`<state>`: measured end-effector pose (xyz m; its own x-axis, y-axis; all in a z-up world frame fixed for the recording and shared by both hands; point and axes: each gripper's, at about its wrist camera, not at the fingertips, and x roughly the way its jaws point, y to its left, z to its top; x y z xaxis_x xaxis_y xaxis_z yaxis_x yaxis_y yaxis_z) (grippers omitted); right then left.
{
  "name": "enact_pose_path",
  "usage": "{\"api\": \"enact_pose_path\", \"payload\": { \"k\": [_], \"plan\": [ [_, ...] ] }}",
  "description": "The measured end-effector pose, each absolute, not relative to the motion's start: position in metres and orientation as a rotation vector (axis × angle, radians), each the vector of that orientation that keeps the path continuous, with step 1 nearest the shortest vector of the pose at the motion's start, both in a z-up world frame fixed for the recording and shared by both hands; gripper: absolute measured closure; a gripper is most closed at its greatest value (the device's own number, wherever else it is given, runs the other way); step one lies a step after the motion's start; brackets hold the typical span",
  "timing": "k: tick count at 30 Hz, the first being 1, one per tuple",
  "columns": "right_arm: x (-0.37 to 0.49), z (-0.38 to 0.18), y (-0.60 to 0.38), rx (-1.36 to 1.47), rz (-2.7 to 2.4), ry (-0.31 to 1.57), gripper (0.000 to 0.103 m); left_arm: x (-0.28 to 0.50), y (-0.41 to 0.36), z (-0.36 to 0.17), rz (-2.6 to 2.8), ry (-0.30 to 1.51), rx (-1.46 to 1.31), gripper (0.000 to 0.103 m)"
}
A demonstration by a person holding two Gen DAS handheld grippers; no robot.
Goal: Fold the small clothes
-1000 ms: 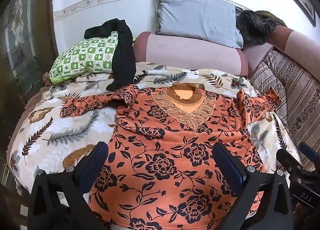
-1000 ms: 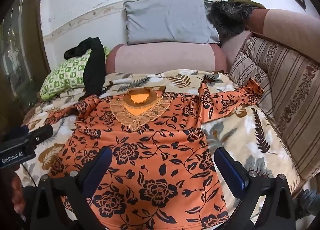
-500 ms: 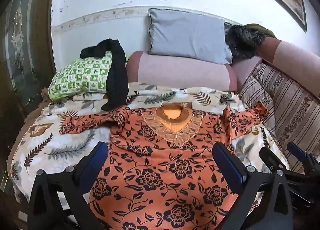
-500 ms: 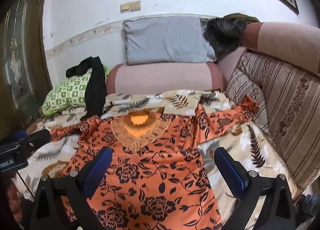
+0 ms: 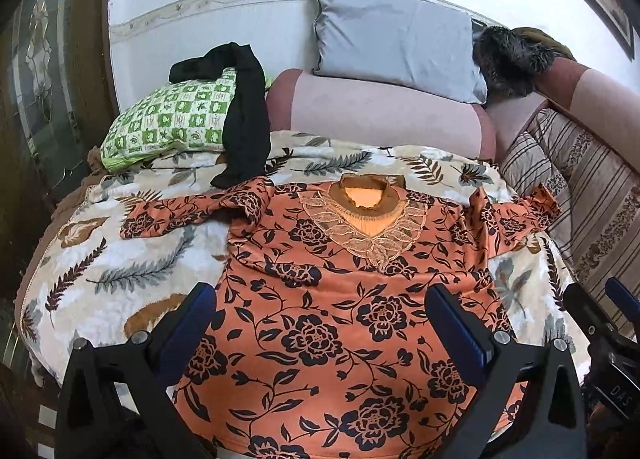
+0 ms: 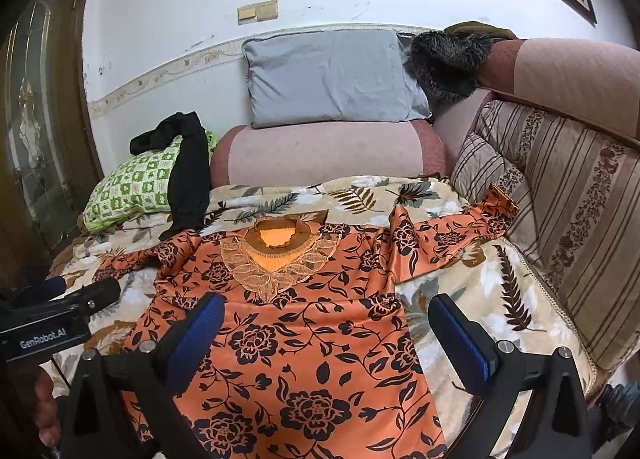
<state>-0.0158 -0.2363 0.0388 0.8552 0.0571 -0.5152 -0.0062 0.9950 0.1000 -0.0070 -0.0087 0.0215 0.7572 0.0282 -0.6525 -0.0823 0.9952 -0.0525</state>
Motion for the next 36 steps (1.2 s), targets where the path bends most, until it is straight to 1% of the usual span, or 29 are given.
{"api": "enact_pose_path", "payload": {
  "k": [36],
  "plan": [
    [-0.015, 0.039, -0.219, 0.057, 0.065, 0.558, 0.0, -0.009, -0.001, 0.024, 0.065, 0.707, -0.083, 0.0]
  ]
}}
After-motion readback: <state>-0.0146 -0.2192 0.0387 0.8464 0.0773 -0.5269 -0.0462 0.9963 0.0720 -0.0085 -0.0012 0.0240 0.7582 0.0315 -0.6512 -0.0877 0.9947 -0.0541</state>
